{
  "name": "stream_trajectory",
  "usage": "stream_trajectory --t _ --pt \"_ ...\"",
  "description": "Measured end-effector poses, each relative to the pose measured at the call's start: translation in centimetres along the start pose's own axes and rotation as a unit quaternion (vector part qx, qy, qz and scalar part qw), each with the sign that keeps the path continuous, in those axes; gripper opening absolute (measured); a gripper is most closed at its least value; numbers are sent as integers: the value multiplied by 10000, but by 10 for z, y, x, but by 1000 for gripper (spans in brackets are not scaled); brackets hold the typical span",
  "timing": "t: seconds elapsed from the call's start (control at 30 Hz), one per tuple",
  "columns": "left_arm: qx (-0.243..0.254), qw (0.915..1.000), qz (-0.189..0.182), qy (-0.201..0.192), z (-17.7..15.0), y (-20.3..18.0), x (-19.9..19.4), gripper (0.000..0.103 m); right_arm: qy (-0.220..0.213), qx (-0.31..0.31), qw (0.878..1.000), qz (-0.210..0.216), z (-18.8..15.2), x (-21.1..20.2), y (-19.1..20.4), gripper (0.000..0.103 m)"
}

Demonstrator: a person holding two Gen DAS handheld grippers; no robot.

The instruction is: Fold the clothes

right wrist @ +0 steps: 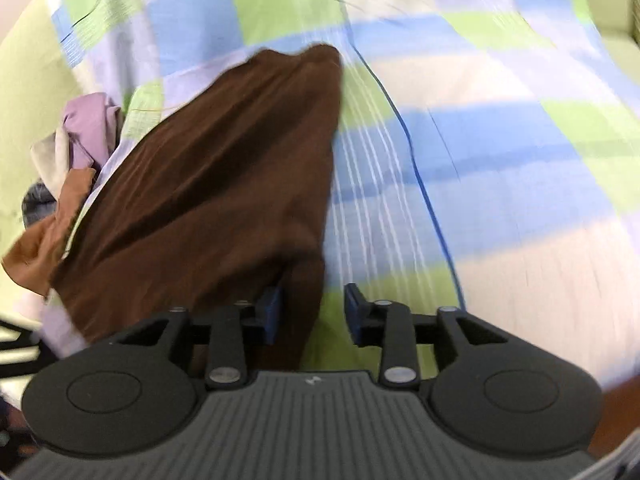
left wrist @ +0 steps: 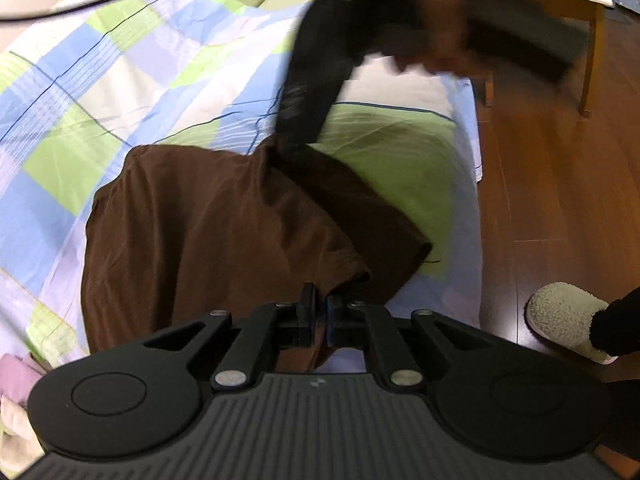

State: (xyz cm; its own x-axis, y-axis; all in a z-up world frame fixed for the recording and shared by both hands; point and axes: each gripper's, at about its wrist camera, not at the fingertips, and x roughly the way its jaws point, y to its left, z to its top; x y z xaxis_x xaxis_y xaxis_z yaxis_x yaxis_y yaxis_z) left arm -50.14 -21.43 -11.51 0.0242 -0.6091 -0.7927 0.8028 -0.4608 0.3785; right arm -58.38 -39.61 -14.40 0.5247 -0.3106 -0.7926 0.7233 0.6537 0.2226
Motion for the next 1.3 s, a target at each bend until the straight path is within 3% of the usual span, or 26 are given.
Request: stream_trajectory --t 0.03,0.07,0.17,0.23,0.3,0.37,0.47,0.63,0.8,1.0,1.07,1.13,1.23,1.3 --pt "-17 10000 -23 -21 1 -2 1 7 36 -57 10000 -25 1 1 -5 12" --pt "41 10000 -38 -34 2 -8 4 7 73 -114 9999 -50 2 3 -10 7" --pt "293 9994 -113 131 -5 -31 12 13 314 529 9981 -49 -3 -5 -33 12" --pt "445 9990 -70 57 -9 -40 6 25 456 1054 9934 8 -8 -15 -45 20" --pt "399 9992 -93 32 -9 -43 2 26 461 1411 9881 412 -15 -27 -45 21" --pt "317 9995 -54 19 -9 -43 -3 26 606 1984 9702 1250 -29 -31 -42 21" --pt "267 9996 8 47 -7 -38 -1 26 978 2469 9474 1788 -49 -18 -32 21" --pt "78 10000 36 17 0 -35 0 31 1267 2809 9351 1751 -66 7 -23 20" --pt "-245 9997 36 94 7 -33 6 38 1390 2977 9277 1771 -60 21 -22 20" --pt "-541 9981 3 280 12 -32 14 46 1247 3195 9220 1794 -51 24 -30 24" --pt "-534 9976 58 435 12 -33 22 44 1280 3091 9245 1829 -46 34 -25 24" --pt "-645 9970 62 434 14 -28 26 33 1313 2956 9284 1829 -42 37 -23 24" --pt "-805 9960 -19 379 16 -20 21 15 1338 2714 9362 1787 -38 33 -23 3" --pt "-838 9960 -78 312 17 -17 14 15 1335 2688 9364 1818 -37 27 -30 3"
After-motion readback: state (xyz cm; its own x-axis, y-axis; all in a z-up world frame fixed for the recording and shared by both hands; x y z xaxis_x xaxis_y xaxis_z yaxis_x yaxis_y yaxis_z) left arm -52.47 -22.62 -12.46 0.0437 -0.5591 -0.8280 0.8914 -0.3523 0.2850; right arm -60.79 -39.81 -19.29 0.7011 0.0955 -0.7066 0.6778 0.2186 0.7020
